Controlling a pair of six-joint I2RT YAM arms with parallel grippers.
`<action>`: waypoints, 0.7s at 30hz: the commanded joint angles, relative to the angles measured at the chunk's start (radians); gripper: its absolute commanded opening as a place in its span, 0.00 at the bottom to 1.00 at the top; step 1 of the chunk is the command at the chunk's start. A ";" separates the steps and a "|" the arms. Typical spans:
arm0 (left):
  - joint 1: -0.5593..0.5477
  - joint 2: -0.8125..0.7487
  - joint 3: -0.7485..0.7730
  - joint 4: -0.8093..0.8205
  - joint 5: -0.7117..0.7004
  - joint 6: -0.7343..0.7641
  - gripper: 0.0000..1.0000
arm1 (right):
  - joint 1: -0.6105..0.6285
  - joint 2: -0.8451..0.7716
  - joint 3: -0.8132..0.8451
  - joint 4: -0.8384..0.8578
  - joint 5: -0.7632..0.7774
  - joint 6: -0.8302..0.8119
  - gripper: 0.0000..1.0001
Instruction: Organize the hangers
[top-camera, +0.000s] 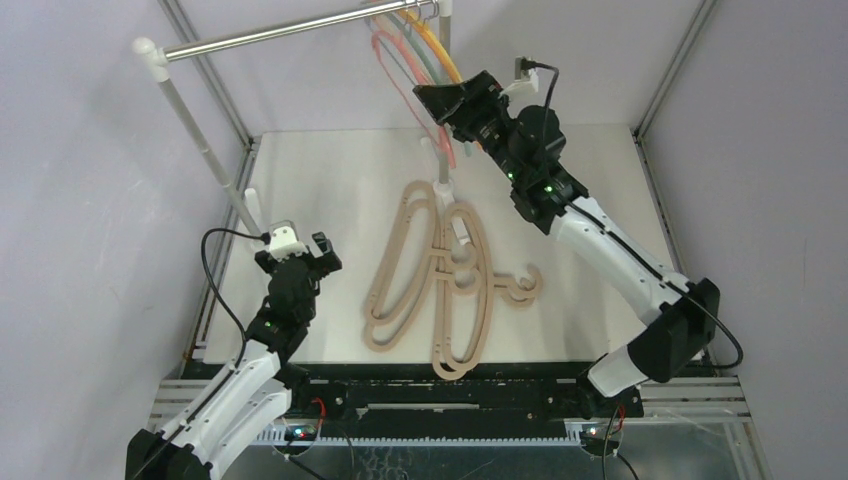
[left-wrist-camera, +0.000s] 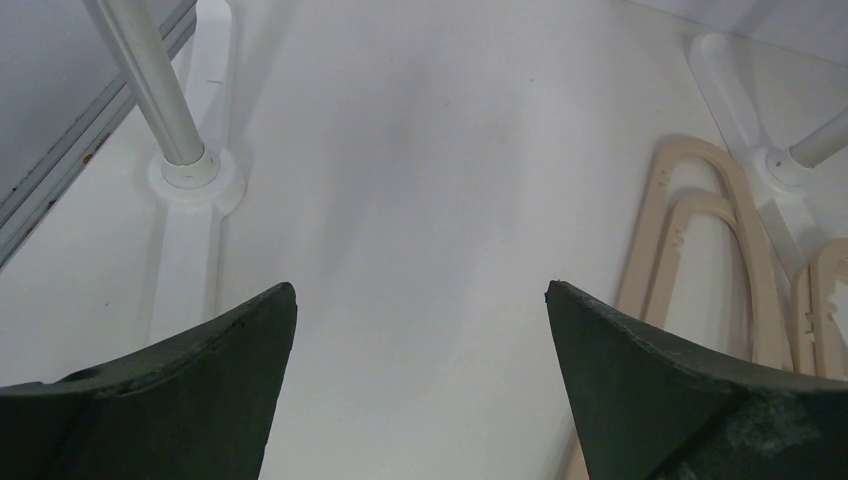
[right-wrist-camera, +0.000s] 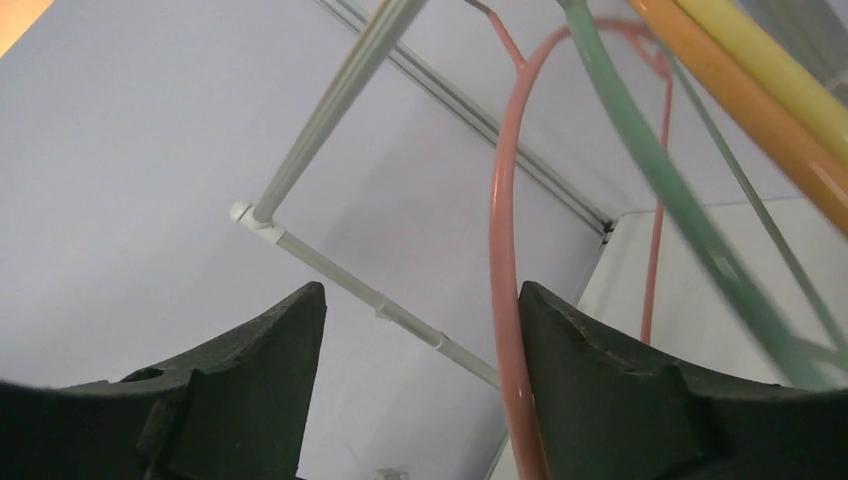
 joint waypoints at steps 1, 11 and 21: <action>-0.005 -0.018 -0.017 0.036 -0.010 0.000 1.00 | 0.061 -0.106 0.002 -0.048 0.111 -0.159 0.79; -0.005 -0.008 -0.017 0.036 -0.014 0.002 0.99 | 0.306 -0.261 -0.111 -0.075 0.693 -0.659 1.00; -0.004 -0.008 -0.014 0.033 -0.012 0.004 0.99 | 0.355 -0.364 -0.240 -0.076 0.918 -0.774 1.00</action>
